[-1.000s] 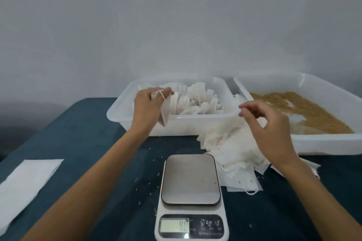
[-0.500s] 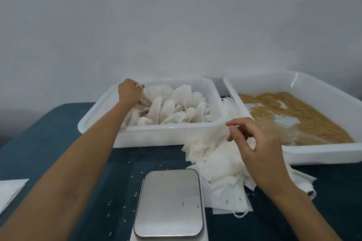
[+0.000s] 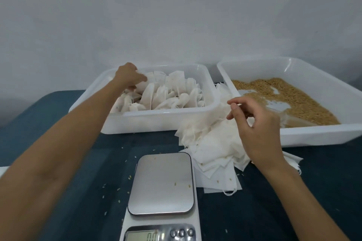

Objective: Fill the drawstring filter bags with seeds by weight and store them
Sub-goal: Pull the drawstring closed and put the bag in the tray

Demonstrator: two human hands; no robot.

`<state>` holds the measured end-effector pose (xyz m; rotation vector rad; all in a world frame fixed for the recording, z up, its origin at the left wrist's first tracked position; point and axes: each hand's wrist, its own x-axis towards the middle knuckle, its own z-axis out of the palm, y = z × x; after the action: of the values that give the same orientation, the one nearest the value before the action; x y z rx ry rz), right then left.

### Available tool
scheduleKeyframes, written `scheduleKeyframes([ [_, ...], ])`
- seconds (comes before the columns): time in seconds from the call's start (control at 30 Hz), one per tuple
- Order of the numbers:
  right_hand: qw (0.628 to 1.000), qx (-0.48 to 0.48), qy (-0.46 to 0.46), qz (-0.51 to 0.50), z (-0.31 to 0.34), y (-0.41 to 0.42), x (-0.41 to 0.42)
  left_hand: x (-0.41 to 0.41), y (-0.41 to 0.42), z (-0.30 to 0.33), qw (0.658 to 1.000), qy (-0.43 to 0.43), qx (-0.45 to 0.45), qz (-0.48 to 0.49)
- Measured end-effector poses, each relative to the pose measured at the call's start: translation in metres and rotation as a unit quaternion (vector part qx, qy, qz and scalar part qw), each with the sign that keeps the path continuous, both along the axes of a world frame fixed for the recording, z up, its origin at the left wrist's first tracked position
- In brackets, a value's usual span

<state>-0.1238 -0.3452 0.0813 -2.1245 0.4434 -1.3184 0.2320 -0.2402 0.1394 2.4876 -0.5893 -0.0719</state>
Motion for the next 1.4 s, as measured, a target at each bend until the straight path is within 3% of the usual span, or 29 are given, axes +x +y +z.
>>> scheduleKeyframes([
  [0.07,1.000,0.011,-0.010,0.000,0.000,-0.001,-0.001,-0.017,0.001,0.008,0.987,-0.161,-0.027,0.003],
  [0.13,1.000,0.015,-0.017,0.001,0.000,-0.001,-0.001,-0.054,0.001,0.017,0.950,-0.278,-0.140,-0.037],
  [0.23,0.999,0.022,-0.024,0.005,0.000,-0.002,-0.002,-0.134,0.004,0.013,0.910,-0.267,-0.238,-0.209],
  [0.3,0.999,0.020,-0.024,0.005,-0.001,-0.003,-0.001,-0.187,0.008,-0.005,0.903,-0.229,-0.185,-0.311],
  [0.4,0.999,0.019,-0.028,0.004,-0.002,-0.005,-0.001,-0.232,-0.002,-0.038,0.902,-0.207,-0.016,-0.379],
  [0.5,0.999,0.017,-0.032,0.002,-0.003,-0.006,-0.001,-0.246,-0.014,-0.060,0.895,-0.250,0.119,-0.349],
  [0.6,0.999,0.009,-0.031,-0.002,-0.004,-0.006,0.001,-0.252,-0.018,-0.074,0.905,-0.247,0.143,-0.316],
  [0.8,0.999,0.014,-0.034,-0.006,-0.002,-0.007,0.000,-0.247,-0.020,-0.074,0.946,-0.162,0.084,-0.268],
  [1.03,0.999,0.015,-0.030,-0.010,-0.002,-0.007,0.000,-0.250,-0.017,-0.073,0.961,-0.129,0.055,-0.239],
  [1.27,0.999,0.007,-0.035,-0.013,-0.002,-0.006,-0.001,-0.243,-0.004,-0.066,0.973,-0.098,-0.041,-0.205],
  [1.4,0.999,-0.017,-0.043,-0.020,0.000,-0.003,-0.002,-0.238,0.017,-0.061,0.966,-0.085,-0.139,-0.200],
])
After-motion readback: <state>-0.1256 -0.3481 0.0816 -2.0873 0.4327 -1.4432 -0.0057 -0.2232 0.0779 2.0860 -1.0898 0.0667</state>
